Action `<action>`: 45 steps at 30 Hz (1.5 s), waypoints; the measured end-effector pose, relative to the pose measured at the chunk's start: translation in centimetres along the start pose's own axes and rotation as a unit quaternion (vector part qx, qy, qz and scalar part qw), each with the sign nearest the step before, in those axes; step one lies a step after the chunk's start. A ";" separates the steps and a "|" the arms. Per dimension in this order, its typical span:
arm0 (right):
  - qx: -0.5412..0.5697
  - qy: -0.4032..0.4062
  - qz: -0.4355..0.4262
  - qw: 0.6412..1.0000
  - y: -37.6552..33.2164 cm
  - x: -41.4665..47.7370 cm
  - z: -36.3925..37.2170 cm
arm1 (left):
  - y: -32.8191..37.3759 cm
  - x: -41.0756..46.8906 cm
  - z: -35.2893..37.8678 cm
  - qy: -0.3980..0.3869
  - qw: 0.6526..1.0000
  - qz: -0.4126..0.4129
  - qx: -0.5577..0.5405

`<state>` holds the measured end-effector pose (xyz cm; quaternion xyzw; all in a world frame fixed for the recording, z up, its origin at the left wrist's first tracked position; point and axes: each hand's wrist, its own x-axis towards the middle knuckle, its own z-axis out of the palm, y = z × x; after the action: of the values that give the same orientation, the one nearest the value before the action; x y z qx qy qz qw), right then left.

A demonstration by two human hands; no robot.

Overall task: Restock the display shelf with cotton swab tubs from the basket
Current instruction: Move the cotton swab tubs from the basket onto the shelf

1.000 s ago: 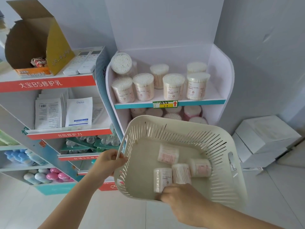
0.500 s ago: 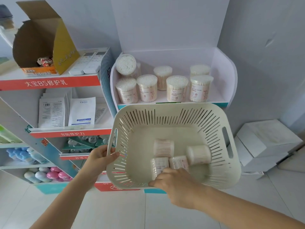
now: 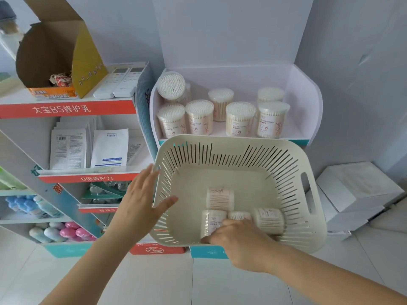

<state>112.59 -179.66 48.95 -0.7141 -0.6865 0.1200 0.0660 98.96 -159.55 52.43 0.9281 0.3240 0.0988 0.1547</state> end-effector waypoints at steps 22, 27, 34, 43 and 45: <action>0.284 -0.151 0.117 0.940 2.4 0.8 -3.5 | 2.6 -1.7 4.5 -0.219 0.903 0.337 0.149; 0.230 -0.025 0.236 0.944 7.2 4.8 -3.7 | 2.7 -1.5 4.2 -0.222 0.908 0.329 0.136; 0.103 -0.117 0.266 0.951 10.6 9.4 0.4 | 3.2 -1.7 3.7 -0.244 0.915 0.302 0.109; 0.082 -0.097 0.275 0.953 12.1 10.0 2.7 | 3.0 -2.5 3.8 -0.118 0.912 0.378 0.105; 0.094 -0.060 0.287 0.951 12.5 9.6 2.5 | 3.0 -2.3 3.8 -0.104 0.912 0.383 0.104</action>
<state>124.28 -170.91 42.48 -0.8631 -0.4408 0.2405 0.0542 99.95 -164.07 49.74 0.9968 -0.0655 0.0195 0.0407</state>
